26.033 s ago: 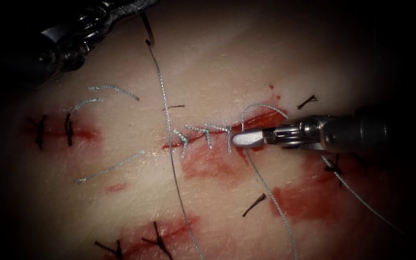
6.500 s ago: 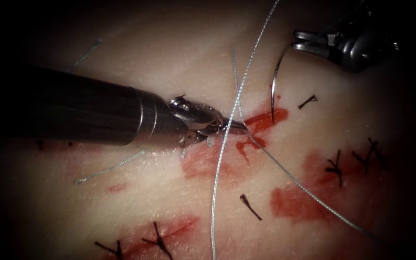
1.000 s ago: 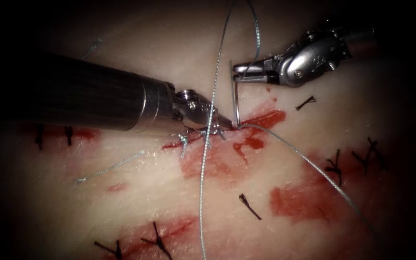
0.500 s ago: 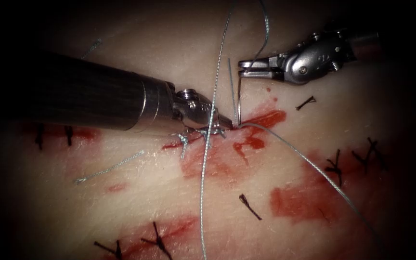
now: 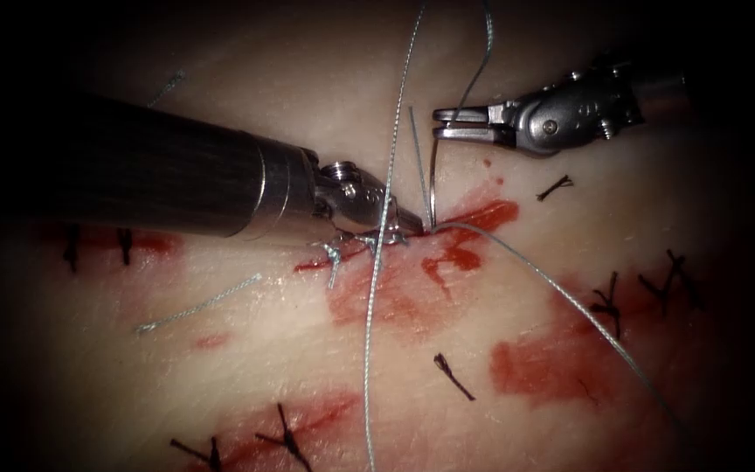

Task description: Wound Closure

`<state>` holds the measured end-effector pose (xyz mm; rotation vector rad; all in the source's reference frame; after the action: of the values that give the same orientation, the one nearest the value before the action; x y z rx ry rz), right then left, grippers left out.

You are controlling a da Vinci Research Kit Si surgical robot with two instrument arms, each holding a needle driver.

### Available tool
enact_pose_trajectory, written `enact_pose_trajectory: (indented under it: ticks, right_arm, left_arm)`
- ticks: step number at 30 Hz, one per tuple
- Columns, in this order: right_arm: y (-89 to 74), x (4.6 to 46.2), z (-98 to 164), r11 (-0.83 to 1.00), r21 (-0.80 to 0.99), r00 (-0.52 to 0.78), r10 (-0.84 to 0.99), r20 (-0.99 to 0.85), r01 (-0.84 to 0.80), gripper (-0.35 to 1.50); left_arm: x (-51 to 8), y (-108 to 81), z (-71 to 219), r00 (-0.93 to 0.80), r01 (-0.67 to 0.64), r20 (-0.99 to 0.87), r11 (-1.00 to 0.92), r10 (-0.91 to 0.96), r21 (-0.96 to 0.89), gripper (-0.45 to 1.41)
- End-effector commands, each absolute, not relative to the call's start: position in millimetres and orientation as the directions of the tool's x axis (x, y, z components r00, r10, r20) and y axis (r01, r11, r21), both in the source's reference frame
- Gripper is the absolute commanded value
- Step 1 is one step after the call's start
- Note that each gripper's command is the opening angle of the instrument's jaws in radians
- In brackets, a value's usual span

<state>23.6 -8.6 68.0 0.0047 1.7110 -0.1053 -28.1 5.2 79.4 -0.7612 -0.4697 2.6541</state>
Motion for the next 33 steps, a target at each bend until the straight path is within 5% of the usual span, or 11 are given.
enact_pose_trajectory:
  ticks: [1,33]
  right_arm:
    - [-8.3,24.4,68.1,0.996,-0.067,-0.139,-0.059,-0.988,0.054,-0.35]
    - [-6.8,24.8,68.7,0.993,-0.116,-0.126,-0.113,-0.986,0.016,-0.35]
  left_arm:
    - [-28.6,5.0,79.9,-0.797,-0.228,-0.447,-0.888,0.406,-0.400,-0.45]
    - [-28.6,5.3,79.5,-0.788,-0.236,-0.458,-0.889,0.411,-0.393,-0.45]
